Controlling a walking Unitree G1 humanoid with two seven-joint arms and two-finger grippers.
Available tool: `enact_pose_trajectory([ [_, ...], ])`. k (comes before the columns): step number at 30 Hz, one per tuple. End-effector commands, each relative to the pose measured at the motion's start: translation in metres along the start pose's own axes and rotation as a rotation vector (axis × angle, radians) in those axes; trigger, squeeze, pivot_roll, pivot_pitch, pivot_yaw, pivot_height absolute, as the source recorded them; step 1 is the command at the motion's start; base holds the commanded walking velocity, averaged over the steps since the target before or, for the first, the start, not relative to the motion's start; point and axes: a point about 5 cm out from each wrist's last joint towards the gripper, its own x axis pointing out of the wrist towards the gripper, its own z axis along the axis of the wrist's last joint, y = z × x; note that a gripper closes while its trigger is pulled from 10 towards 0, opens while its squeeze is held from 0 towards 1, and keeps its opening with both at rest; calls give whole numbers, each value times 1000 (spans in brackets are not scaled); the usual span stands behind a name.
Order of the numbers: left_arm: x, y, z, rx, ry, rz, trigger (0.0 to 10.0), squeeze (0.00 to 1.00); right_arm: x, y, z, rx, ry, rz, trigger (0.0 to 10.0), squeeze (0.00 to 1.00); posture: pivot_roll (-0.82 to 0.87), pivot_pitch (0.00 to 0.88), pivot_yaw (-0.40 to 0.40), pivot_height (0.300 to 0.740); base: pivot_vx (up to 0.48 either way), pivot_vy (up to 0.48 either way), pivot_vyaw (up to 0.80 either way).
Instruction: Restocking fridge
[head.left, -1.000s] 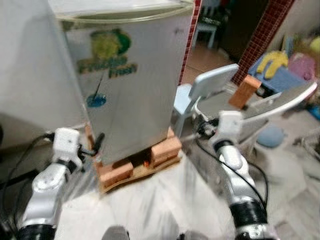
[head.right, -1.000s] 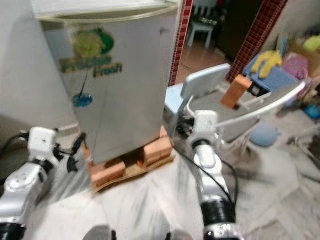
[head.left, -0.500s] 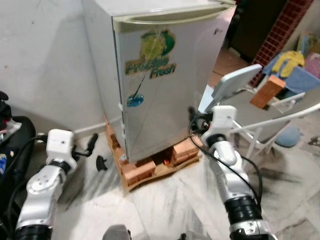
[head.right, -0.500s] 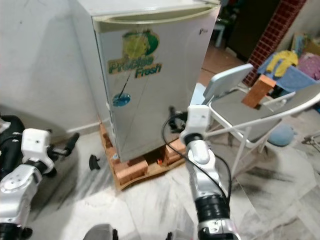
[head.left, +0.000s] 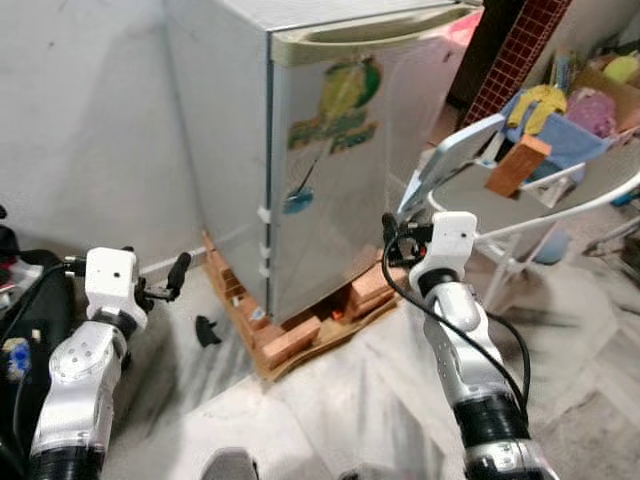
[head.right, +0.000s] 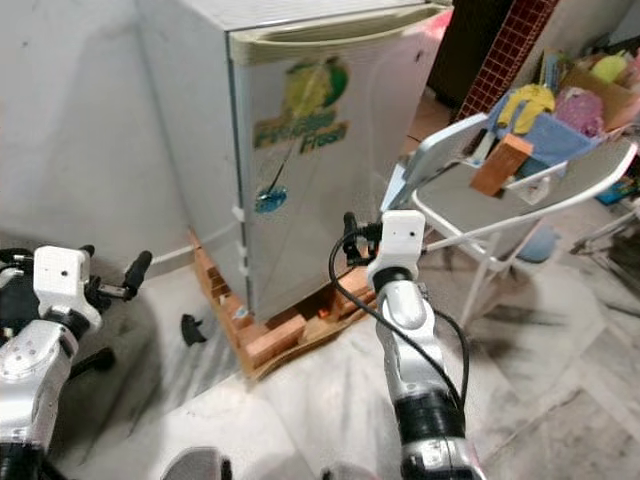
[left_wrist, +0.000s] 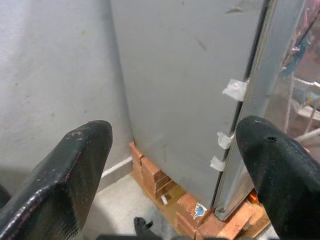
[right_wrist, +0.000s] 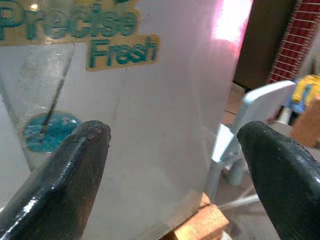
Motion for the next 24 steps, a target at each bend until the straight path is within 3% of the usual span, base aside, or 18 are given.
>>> enact_pose_trajectory([
  [1, 5, -9, 3, -6, -12, -35, 10000, 0, 0, -12, 5, -35, -18, -33, 10000, 0, 140, 0, -56, 740, 0, 266, -800],
  [4, 6, -10, 2, -28, 1, -38, 10000, 0, 0, -13, 4, -28, -12, -36, 10000, 0, 139, 0, -55, 740, 0, 423, -800],
  [19, 8, -12, 4, -4, -18, -56, 10000, 0, 0, -11, 3, 2, -3, -26, 10000, 0, 142, 0, -59, 740, 0, 410, 0],
  [24, 6, -16, 5, -30, -19, -81, 10000, 0, 2, -7, 3, 12, 10, -21, 10000, 0, 148, 0, -62, 740, 379, 285, -123],
])
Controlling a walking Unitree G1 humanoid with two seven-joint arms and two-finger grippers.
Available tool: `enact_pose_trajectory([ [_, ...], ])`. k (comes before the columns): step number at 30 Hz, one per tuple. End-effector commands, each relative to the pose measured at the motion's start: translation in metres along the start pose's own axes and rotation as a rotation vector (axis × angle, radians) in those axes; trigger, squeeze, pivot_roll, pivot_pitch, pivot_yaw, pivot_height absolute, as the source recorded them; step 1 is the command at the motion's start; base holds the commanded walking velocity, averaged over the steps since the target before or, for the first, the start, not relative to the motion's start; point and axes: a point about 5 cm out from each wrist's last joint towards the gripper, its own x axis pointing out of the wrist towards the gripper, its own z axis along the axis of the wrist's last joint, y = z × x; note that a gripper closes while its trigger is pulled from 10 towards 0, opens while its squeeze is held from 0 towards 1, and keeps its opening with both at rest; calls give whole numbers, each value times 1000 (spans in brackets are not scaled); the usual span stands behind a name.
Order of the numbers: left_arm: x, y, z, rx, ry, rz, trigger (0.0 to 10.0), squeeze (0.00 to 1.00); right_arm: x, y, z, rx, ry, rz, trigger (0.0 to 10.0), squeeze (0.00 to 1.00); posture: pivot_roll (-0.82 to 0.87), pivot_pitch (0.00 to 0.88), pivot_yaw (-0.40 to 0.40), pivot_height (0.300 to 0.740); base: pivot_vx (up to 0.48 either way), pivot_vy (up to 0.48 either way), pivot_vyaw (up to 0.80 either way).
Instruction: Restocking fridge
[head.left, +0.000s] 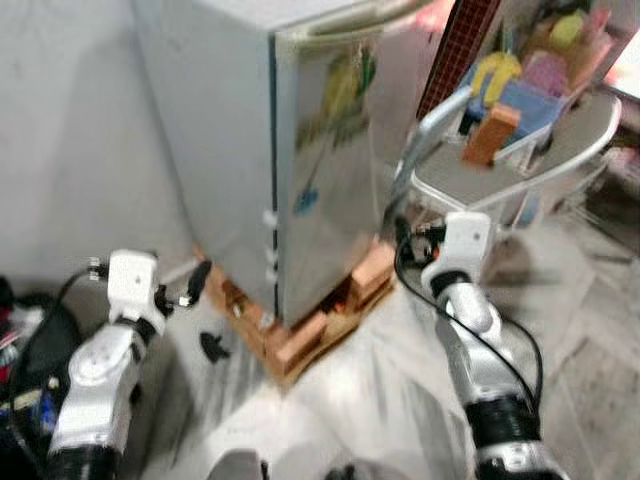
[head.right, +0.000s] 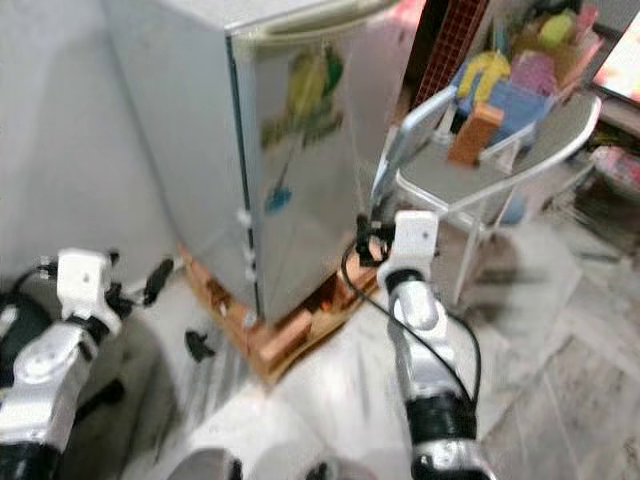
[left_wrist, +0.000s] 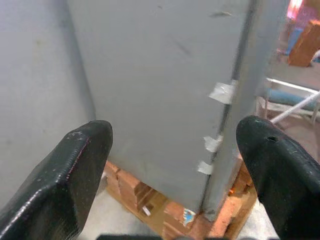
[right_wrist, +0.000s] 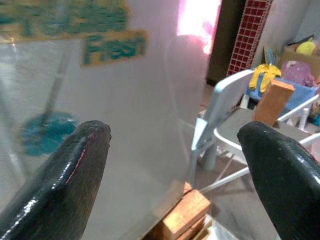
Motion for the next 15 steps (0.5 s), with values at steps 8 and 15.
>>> enact_pose_trajectory([
  [8, 1, -1, 7, 25, -32, -6, 10000, 0, 1, 6, 4, 5, -6, 18, 10000, 0, 143, 0, -63, 740, 317, 234, -751],
  [15, 1, -3, 7, 27, -40, -18, 10000, 0, 2, 7, 5, 8, -7, 18, 10000, 0, 146, 0, -65, 740, 0, 0, 0],
])
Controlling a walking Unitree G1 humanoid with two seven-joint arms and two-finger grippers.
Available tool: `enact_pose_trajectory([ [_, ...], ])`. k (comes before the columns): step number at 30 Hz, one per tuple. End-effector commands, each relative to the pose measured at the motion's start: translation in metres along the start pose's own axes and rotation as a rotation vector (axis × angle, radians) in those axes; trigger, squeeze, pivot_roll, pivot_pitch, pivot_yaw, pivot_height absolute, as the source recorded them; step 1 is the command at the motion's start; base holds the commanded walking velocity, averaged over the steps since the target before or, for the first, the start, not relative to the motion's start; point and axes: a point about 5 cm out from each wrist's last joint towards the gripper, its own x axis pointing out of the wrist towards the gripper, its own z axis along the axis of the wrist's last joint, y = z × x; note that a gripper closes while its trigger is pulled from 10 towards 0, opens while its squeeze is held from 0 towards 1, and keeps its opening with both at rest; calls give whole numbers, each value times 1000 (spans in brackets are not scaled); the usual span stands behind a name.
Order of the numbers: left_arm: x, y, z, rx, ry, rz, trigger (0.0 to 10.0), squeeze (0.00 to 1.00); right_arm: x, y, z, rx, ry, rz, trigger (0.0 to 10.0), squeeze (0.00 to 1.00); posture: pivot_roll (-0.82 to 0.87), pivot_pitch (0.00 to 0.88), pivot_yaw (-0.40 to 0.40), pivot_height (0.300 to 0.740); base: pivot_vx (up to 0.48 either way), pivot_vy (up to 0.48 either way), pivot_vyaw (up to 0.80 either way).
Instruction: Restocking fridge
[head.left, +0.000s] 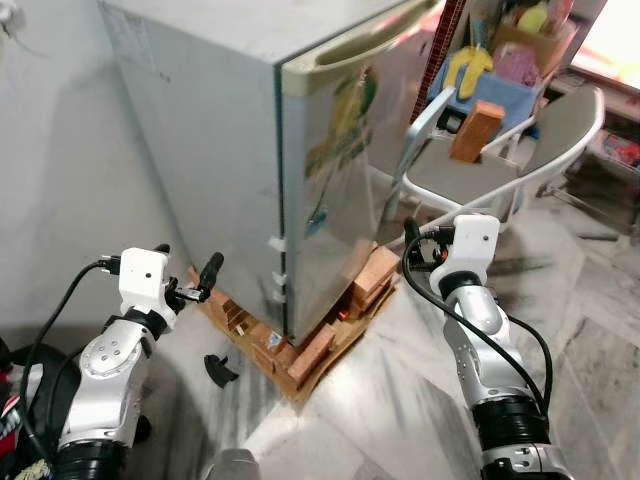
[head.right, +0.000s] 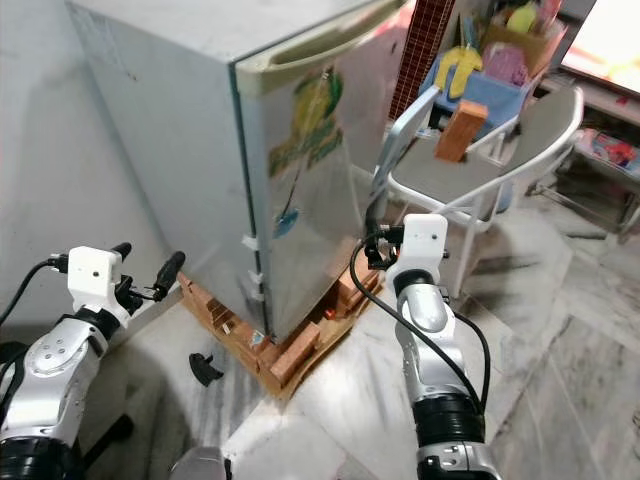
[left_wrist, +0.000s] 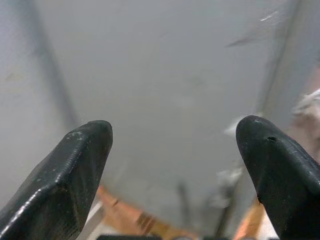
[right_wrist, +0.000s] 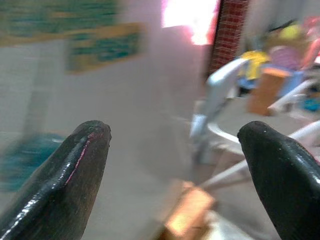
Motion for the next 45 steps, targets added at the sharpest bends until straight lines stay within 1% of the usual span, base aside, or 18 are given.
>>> enact_pose_trajectory([
  [1, 1, -5, 2, 5, -15, -25, 10000, 0, 1, -4, 4, -10, -7, -8, 10000, 0, 147, 0, -66, 740, 0, 0, 0],
  [8, 1, -8, 4, 1, -31, -44, 10000, 0, -1, -3, 1, -11, 5, -6, 10000, 0, 146, 0, -66, 740, 211, 250, -686],
  [13, 2, -8, 4, 3, -30, -45, 10000, 0, -3, -5, 1, -17, 11, -10, 10000, 0, 143, 0, -67, 740, 148, 0, -800],
  [17, 2, -8, 4, 4, -31, -43, 10000, 0, -4, -3, -2, 8, 32, 9, 10000, 0, 143, 0, -67, 740, 0, 0, -800],
  [18, 2, -8, 4, 6, -36, -42, 10000, 0, -6, 1, -1, 8, 28, 30, 10000, 0, 139, 0, -67, 740, 0, 0, 0],
  [24, 8, -5, 9, 7, -63, -30, 10000, 0, -10, 6, -2, 17, 35, 55, 10000, 0, 132, 0, -68, 740, 0, 0, 0],
  [28, 20, 1, 11, -20, -70, 27, 10000, 0, -13, 3, -1, 17, 43, 59, 10000, 0, 123, 12, -69, 740, 0, 0, 0],
  [30, 20, 1, 11, -20, -70, 27, 10000, 0, -13, 3, -1, 17, 43, 59, 10000, 0, 123, 12, -69, 740, 0, 0, 0],
  [32, 32, 7, 16, -46, -76, 54, 10000, 0, -14, 2, 0, 16, 47, 64, 10000, 0, 111, 23, -68, 740, 0, 0, 0],
  [33, 38, 8, 21, -74, -86, 40, 10000, 0, -15, 2, 1, 13, 48, 70, 10000, 0, 106, 35, -68, 740, 0, 0, 0],
  [34, 38, 8, 21, -74, -86, 40, 10000, 0, -15, 2, 1, 13, 48, 70, 10000, 0, 106, 35, -68, 740, 0, 0, 0],
  [35, 43, 6, 24, -80, -90, 16, 10000, 0, -16, 1, 1, 11, 51, 73, 10000, 0, 103, 39, -66, 740, 0, 0, 0],
  [36, 47, 6, 27, -71, -90, 10, 10000, 0, -18, 1, 1, 9, 57, 76, 10000, 0, 98, 43, -65, 740, 0, 0, 0],
  [38, 49, 6, 28, -70, -90, 12, 10000, 0, -18, 1, 1, 9, 60, 77, 10000, 0, 98, 43, -65, 740, 0, 0, 0],
  [39, 54, 7, 30, -64, -91, 7, 10000, 0, -21, 1, 1, 8, 74, 81, 10000, 0, 89, 53, -65, 740, 0, 0, 0],
  [40, 54, 7, 30, -64, -91, 7, 10000, 0, -21, 1, 1, 8, 74, 81, 10000, 0, 89, 53, -65, 740, 0, 0, 0],
  [41, 60, 7, 33, -59, -91, 1, 10000, 0, -25, 0, 0, 2, 92, 86, 10000, 0, 82, 58, -64, 740, 0, 0, 0],
  [45, 70, 6, 38, -59, -91, -29, 10000, 0, -36, -3, 0, -10, 130, 101, 10000, 0, 63, 63, -59, 740, 0, 0, 0],
])
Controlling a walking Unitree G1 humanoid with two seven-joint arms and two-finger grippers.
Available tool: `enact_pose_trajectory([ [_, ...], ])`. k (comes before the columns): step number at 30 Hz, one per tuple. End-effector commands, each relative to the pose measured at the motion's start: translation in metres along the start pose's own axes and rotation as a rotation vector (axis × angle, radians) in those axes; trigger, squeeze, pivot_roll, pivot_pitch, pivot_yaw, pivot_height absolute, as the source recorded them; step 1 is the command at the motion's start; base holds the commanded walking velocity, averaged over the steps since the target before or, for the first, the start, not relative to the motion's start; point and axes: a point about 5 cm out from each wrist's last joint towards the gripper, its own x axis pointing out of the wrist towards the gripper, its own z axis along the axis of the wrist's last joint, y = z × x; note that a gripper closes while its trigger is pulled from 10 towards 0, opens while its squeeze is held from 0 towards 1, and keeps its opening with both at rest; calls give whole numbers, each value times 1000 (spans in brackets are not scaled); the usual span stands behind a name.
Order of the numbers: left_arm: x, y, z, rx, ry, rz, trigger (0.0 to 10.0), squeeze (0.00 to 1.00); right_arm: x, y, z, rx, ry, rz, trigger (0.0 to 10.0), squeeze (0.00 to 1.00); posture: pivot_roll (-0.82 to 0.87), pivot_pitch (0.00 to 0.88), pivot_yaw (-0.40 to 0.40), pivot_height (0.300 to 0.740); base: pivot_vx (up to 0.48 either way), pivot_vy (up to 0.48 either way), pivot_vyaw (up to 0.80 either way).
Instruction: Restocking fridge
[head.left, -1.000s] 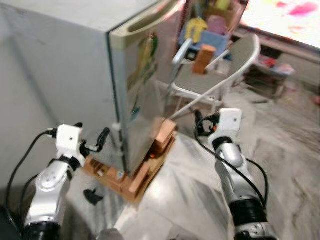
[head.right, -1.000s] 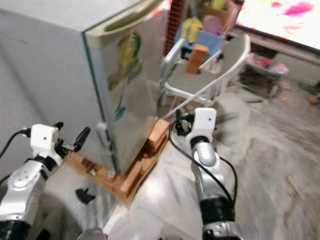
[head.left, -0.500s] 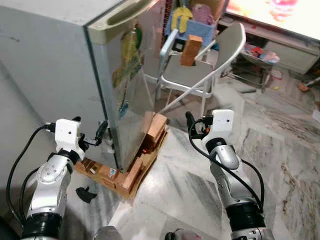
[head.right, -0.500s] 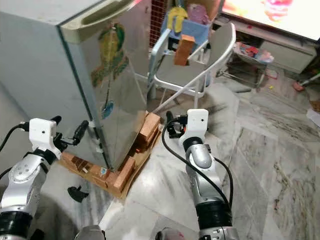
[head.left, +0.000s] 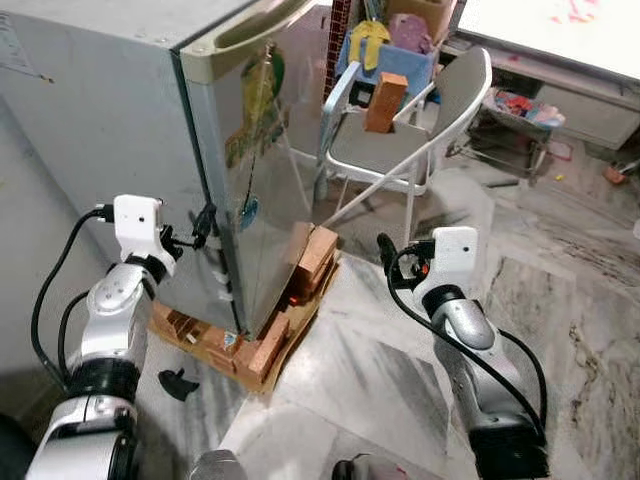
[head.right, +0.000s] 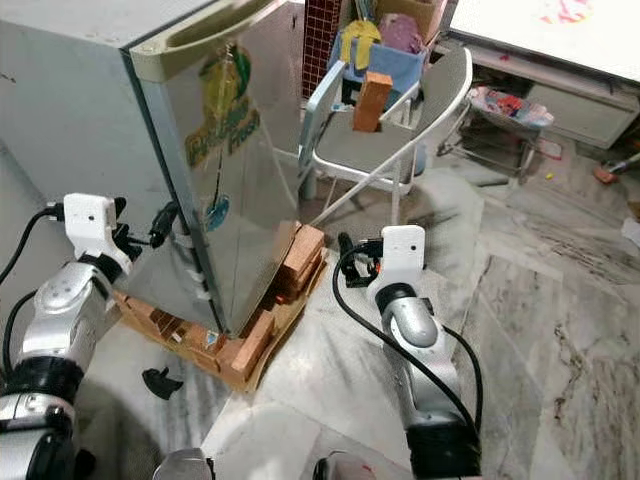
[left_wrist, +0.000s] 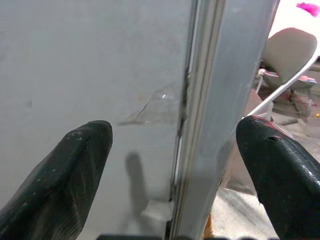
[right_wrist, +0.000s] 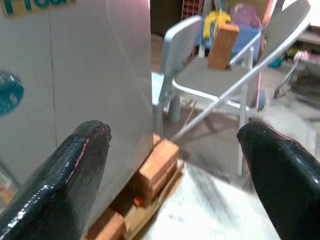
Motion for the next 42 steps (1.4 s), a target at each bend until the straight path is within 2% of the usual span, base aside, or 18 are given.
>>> enact_pose_trajectory([
  [1, 5, -2, 4, 17, -3, -25, 10000, 0, -5, -2, 4, -13, 1, 11, 10000, 0, 55, 66, -56, 740, 0, 0, 0],
  [5, 12, -4, 8, 10, -5, -40, 10000, 0, -11, -4, 3, -19, 13, 11, 10000, 0, 33, 74, -49, 740, 0, 0, 0],
  [12, 31, -24, 16, 6, -14, -112, 10000, 0, -16, -4, 0, -18, 43, 16, 10000, 0, 21, 70, -57, 740, 0, 0, 0],
  [22, 40, -33, 17, 15, 2, -117, 10000, 0, -16, -5, 2, -25, 56, 16, 10000, 0, 15, 64, -69, 740, 0, 0, 0],
  [28, 51, -63, 27, -13, -37, -258, 10000, 0, -17, -4, 1, -26, 66, 19, 10000, 0, 15, 58, -67, 740, 0, 0, 0],
  [29, 51, -63, 27, -13, -37, -258, 10000, 0, -17, -4, 1, -26, 66, 19, 10000, 0, 15, 58, -67, 740, 0, 0, 0],
  [31, 52, -76, 28, 3, -47, -320, 10000, 0, -16, -3, 2, -26, 66, 20, 10000, 0, 18, 56, -66, 740, 0, 0, 0],
  [34, 53, -85, 29, 11, -51, -365, 10000, 0, -15, -3, 1, -25, 68, 22, 10000, 0, 20, 54, -65, 740, 0, 0, 0],
  [42, 56, -85, 28, 66, -37, -342, 10000, 0, -11, -2, 1, -22, 68, 16, 10000, 0, 32, 40, -63, 740, 0, 0, 0],
])
